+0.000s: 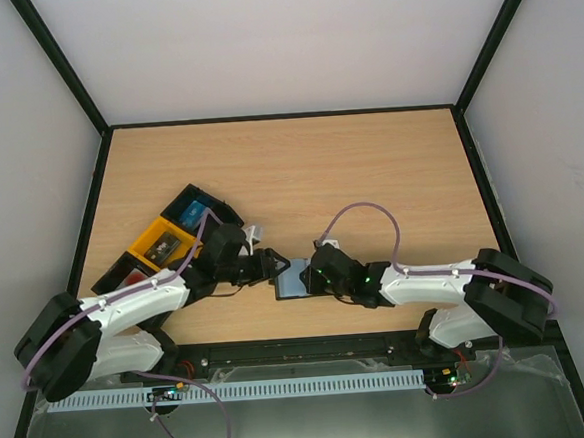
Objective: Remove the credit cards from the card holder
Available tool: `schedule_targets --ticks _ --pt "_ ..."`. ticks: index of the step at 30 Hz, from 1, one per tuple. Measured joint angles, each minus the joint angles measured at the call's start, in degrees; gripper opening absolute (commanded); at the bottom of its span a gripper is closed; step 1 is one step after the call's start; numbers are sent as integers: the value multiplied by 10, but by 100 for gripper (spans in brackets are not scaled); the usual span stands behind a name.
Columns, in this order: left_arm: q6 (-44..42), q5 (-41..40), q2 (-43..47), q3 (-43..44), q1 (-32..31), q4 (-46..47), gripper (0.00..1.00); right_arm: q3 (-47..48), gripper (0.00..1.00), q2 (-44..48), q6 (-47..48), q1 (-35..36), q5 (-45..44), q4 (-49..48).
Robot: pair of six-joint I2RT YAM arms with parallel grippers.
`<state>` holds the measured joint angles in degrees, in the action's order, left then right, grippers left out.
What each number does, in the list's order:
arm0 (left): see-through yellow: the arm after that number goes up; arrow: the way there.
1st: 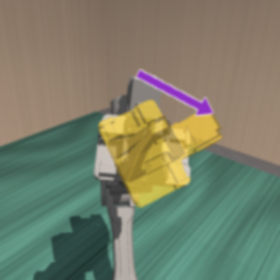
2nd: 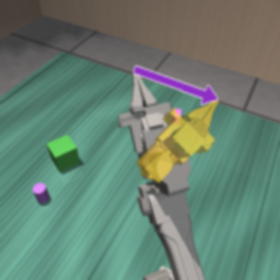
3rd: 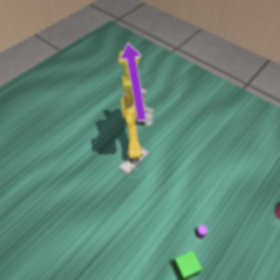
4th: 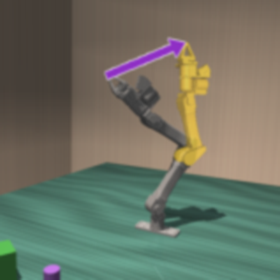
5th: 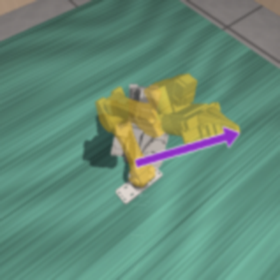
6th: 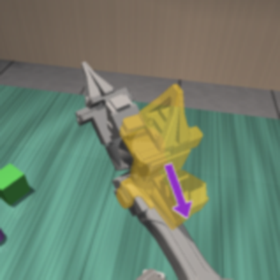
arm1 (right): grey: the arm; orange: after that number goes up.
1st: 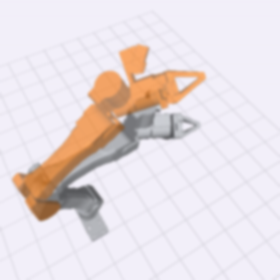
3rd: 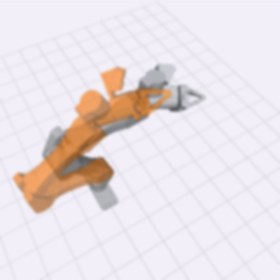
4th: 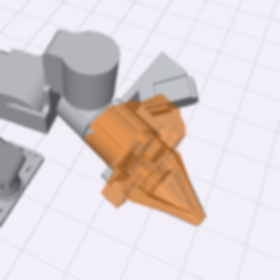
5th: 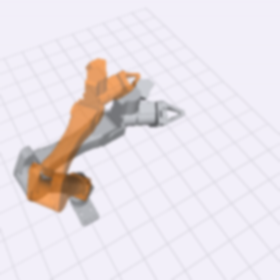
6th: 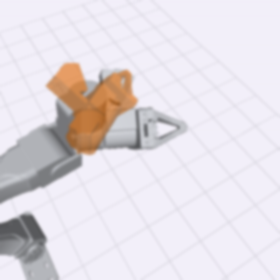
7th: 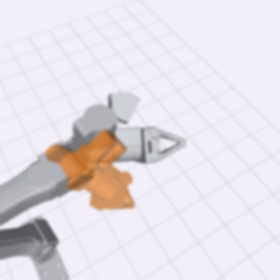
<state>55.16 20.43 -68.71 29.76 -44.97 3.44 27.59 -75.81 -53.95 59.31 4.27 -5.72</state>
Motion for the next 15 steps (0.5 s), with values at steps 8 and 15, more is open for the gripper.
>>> schedule_targets --ticks 8,15 --pt "7 37 -22 -28 32 68 54 -12 16 -29 -7 -1 3 -21" --pt "8 56 -59 -29 35 108 57 -52 9 -35 -23 -1 10 -77"
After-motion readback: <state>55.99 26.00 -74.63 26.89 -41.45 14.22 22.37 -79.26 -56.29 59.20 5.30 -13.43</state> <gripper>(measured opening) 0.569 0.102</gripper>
